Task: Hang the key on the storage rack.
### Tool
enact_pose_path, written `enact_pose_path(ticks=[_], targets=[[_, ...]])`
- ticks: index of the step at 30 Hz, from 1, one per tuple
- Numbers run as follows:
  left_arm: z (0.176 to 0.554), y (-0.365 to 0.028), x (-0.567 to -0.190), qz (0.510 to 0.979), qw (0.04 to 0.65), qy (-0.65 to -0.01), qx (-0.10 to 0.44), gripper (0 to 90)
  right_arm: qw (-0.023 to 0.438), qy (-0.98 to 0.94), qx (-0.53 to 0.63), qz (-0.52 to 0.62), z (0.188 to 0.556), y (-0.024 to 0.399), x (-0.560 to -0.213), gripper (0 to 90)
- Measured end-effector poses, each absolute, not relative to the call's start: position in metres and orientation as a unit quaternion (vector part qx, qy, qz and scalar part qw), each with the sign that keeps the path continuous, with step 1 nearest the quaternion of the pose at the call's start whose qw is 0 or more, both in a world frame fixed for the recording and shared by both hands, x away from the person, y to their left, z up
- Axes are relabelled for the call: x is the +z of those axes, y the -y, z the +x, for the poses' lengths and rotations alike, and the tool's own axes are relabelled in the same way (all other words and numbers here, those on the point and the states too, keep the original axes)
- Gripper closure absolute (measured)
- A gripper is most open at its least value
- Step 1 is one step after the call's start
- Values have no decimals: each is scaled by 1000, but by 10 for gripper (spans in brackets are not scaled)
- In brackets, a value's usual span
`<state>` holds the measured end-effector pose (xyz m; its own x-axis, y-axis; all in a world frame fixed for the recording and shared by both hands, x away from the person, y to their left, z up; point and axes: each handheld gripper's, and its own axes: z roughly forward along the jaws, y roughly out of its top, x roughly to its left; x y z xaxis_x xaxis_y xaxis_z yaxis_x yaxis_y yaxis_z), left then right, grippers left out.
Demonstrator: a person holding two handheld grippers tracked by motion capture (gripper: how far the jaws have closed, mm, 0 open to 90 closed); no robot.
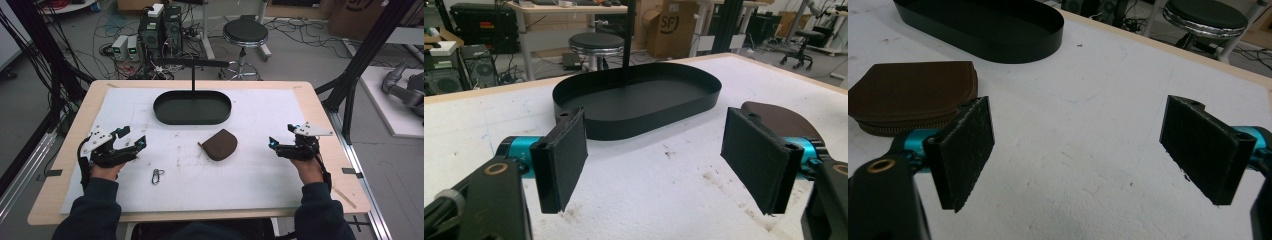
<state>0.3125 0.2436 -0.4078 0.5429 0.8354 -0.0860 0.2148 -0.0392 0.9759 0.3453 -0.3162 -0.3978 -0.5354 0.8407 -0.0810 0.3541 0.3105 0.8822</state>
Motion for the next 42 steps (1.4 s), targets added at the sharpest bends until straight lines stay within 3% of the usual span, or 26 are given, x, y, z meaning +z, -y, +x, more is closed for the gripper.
enact_pose_path(ticks=[21,32,37,42], targets=[[311,-238,-408,682,563,-391,256,306,278,-755,441,397,346,320,-397,149],[311,-222,-423,743,531,-382,141,244,283,-760,437,391,342,315,-395,151],[310,-218,-427,789,494,-354,88,478,279,-762,433,392,344,315,-396,152],[306,-211,-431,819,477,-315,53,534,279,-762,434,392,344,315,-396,152]])
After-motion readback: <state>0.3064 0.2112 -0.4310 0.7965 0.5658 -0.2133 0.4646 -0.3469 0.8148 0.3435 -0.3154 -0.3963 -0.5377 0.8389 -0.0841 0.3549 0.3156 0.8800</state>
